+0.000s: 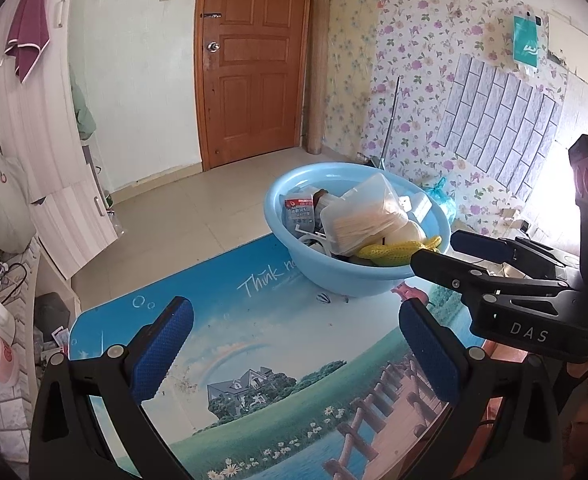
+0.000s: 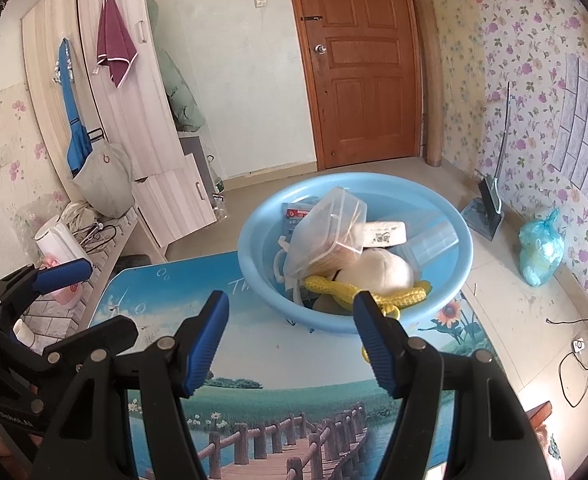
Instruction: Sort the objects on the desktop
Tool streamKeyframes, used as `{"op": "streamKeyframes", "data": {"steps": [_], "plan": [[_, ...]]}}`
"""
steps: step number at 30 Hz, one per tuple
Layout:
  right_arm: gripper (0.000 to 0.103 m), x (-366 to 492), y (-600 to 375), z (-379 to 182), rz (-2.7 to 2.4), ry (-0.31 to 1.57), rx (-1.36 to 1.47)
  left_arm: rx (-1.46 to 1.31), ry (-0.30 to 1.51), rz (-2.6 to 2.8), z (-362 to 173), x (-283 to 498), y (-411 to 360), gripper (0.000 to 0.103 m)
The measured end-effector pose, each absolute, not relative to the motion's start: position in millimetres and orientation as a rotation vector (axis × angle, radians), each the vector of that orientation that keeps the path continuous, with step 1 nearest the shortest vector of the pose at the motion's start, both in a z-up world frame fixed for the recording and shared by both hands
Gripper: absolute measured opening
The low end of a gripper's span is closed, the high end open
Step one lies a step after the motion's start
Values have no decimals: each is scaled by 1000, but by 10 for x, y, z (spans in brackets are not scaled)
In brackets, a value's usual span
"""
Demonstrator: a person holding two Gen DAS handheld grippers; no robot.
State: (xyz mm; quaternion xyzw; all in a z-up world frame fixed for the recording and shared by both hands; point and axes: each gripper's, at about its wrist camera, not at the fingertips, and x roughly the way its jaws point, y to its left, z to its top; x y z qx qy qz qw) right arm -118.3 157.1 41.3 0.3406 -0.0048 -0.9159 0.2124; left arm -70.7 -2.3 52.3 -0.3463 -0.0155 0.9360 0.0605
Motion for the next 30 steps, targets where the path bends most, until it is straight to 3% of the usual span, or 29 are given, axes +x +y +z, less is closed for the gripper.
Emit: {"op": "streamKeyframes", "data": {"steps": [20, 22, 24, 30], "plan": [[64, -1085, 1633, 457, -2569, 0, 879, -1030, -36, 2873, 542, -661, 8, 103], [69, -1074, 1644, 470, -2569, -16, 867, -1028, -70, 2880, 556, -663, -15, 103], [86, -1056, 1657, 468, -2567, -24, 855, -1042, -92, 2894, 553, -678, -45, 103], [88, -1037, 1664, 469, -2579, -15, 842, -1058, -141, 2918, 538, -670, -112, 103]]}}
